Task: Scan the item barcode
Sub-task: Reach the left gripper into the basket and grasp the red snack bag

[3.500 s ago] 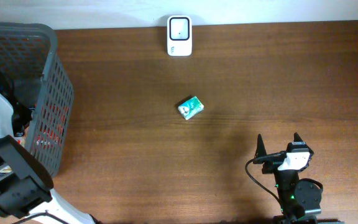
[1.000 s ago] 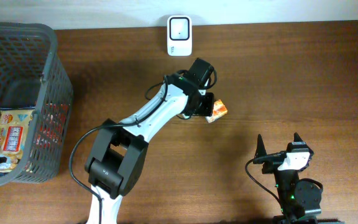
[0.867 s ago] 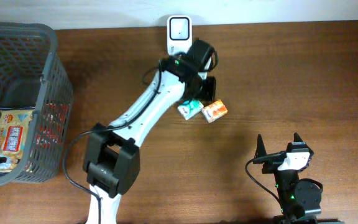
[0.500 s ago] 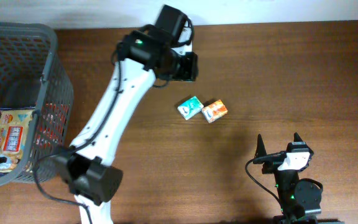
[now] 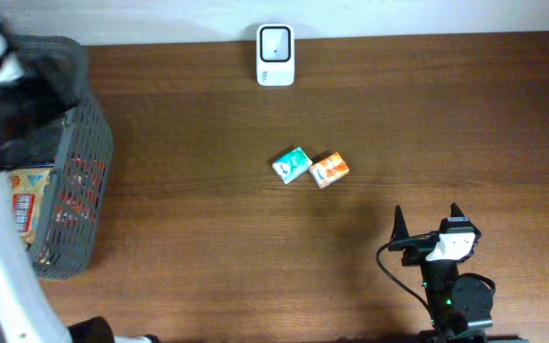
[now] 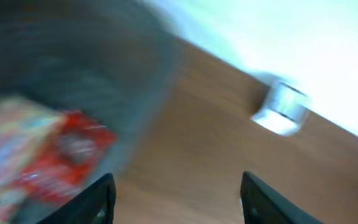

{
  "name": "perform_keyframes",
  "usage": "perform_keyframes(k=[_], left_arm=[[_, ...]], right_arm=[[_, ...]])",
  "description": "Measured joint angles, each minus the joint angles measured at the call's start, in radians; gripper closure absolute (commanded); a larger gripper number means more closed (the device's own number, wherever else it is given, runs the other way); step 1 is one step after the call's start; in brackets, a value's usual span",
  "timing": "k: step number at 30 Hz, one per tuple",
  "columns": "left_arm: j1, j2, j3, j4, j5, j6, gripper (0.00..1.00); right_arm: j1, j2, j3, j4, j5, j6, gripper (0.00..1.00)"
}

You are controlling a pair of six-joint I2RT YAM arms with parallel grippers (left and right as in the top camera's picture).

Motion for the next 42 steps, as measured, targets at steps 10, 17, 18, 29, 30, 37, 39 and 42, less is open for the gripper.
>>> perform_keyframes(k=[10,17,18,29,30,37,39,42], left_arm=[[0.192,0.011,0.003,-0.093,-0.265,-0.075,0.35],[0.192,0.015,0.003,-0.097,-0.267,-0.076,0.33],[0.192,0.015,0.003,-0.101,-0.267,-0.076,0.33],[0.192,0.015,0.003,-0.114,-0.267,-0.076,0.33],[0.192,0.015,0.003,-0.114,-0.267,-0.076,0.33],[0.192,0.015,0.003,-0.116,-0.267,-0.076,0.33],[0.192,0.015,0.003,-0.118,-0.267,-0.076,0.33],[0.192,0.015,0.003,-0.118,-0.267,-0.076,0.33]], right_arm=[[0.000,0.000,0.000,0.000,0.000,0.001,0.02],[0.000,0.000,0.000,0.000,0.000,0.001,0.01],[0.000,0.000,0.000,0.000,0.000,0.001,0.02],[0.000,0.000,0.000,0.000,0.000,0.001,0.01],[0.000,0.000,0.000,0.000,0.000,0.000,0.01],[0.000,0.000,0.000,0.000,0.000,0.000,0.01],[0.000,0.000,0.000,0.000,0.000,0.000,0.01],[0.000,0.000,0.000,0.000,0.000,0.000,0.01]])
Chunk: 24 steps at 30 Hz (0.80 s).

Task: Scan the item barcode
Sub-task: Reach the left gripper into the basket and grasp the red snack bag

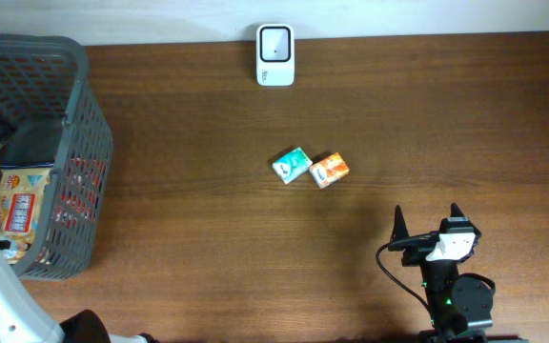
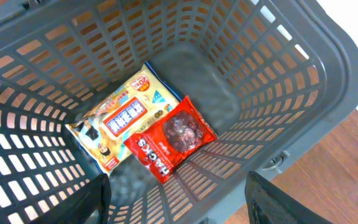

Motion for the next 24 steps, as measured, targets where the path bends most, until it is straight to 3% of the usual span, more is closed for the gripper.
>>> perform_keyframes(k=[24], left_arm=[[0.000,0.085,-0.002,0.000,0.000,0.000,0.31]], right_arm=[[0.000,0.000,0.000,0.000,0.000,0.000,0.01]])
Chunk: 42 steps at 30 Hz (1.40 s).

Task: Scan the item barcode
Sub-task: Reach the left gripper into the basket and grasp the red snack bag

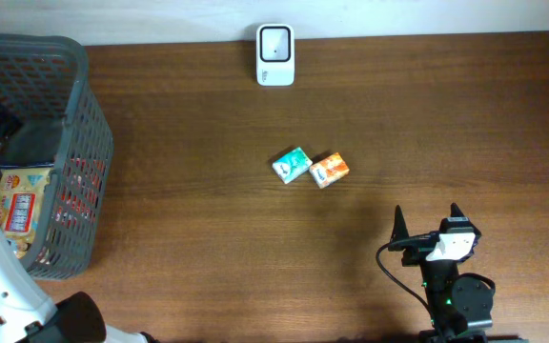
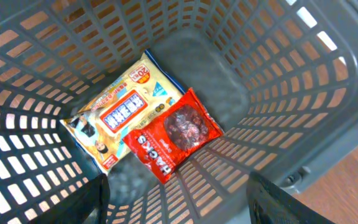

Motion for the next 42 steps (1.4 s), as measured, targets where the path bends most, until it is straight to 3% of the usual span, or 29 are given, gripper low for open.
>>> perform_keyframes(k=[15,33,42], left_arm=[[0.000,0.286,-0.001,0.031,-0.079,0.000,0.33],[0.051,0.457,-0.001,-0.009,-0.074,0.003,0.30],[0.051,0.515,-0.080,-0.022,-0.034,0.070,0.31]], right_arm=[[0.000,0.000,0.000,0.000,0.000,0.000,0.02],[0.000,0.000,0.000,0.000,0.000,0.000,0.02],[0.000,0.000,0.000,0.000,0.000,0.000,0.01]])
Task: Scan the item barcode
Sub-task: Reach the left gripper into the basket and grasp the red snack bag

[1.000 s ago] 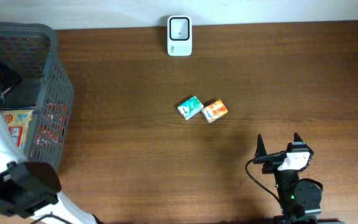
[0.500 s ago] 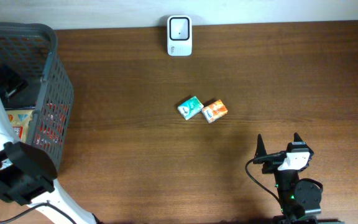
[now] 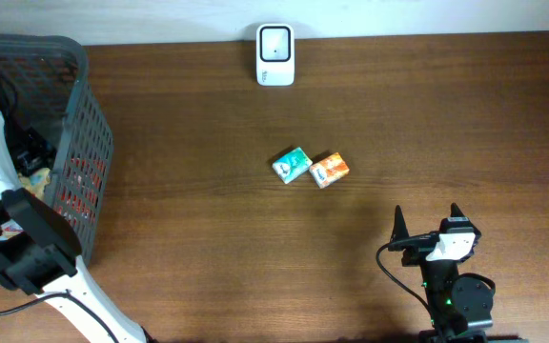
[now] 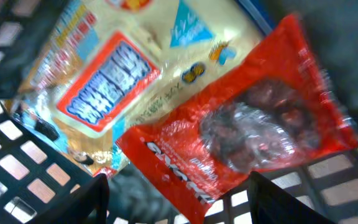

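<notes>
My left arm [image 3: 8,238] reaches down into the grey basket [image 3: 82,143]; overhead its gripper is hidden inside. In the left wrist view my left gripper [image 4: 178,190] is open just above a red snack packet [image 4: 247,143], whose lower corner lies between the fingers. A yellow snack bag [image 4: 123,81] lies beside it, partly under it. The white scanner [image 3: 275,54] stands at the table's far edge. My right gripper [image 3: 428,225] rests open near the front right, nothing in it.
A teal box [image 3: 293,164] and an orange box [image 3: 329,170] lie side by side mid-table. The basket's slotted walls [image 4: 5,168] close in around the left gripper.
My left gripper has dropped from high over the basket floor to just above the two packets, which now fill its view. It stays open. The right arm has not moved.
The left gripper was first moving over the basket's edge, its view blurred, with the scanner in sight. Then it hung open over the basket, looking down at the yellow bag and red packet. Now it is low inside, close over the red packet.
</notes>
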{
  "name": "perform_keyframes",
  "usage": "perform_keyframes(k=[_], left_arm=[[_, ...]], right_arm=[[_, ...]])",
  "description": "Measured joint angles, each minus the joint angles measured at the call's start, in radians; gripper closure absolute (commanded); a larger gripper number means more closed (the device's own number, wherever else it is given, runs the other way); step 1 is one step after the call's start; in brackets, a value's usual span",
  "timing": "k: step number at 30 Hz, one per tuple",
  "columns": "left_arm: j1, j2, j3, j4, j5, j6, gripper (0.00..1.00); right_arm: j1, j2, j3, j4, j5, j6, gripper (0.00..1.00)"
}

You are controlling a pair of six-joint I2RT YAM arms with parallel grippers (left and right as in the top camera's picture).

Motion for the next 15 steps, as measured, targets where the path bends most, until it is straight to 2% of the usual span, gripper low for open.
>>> perform_keyframes(k=[6,9,10,11,13,14,15], left_arm=[[0.000,0.006,-0.192,0.133,0.031,0.068,0.24],[-0.002,-0.010,-0.294,0.242,0.050,0.098,0.26],[-0.001,-0.023,-0.319,0.269,0.050,0.109,0.33],[0.000,-0.028,-0.329,0.281,0.050,0.116,0.50],[0.000,-0.031,-0.341,0.296,0.059,0.125,0.74],[0.000,-0.031,-0.343,0.301,0.066,0.132,0.82],[-0.002,-0.031,-0.343,0.304,0.069,0.130,0.85]], right_arm=[[0.000,0.000,0.000,0.000,0.000,0.000,0.02],[0.000,0.000,0.000,0.000,0.000,0.000,0.01],[0.000,0.000,0.000,0.000,0.000,0.000,0.02],[0.000,0.000,0.000,0.000,0.000,0.000,0.02],[0.000,0.000,0.000,0.000,0.000,0.000,0.01],[0.000,0.000,0.000,0.000,0.000,0.000,0.01],[0.000,0.000,0.000,0.000,0.000,0.000,0.02]])
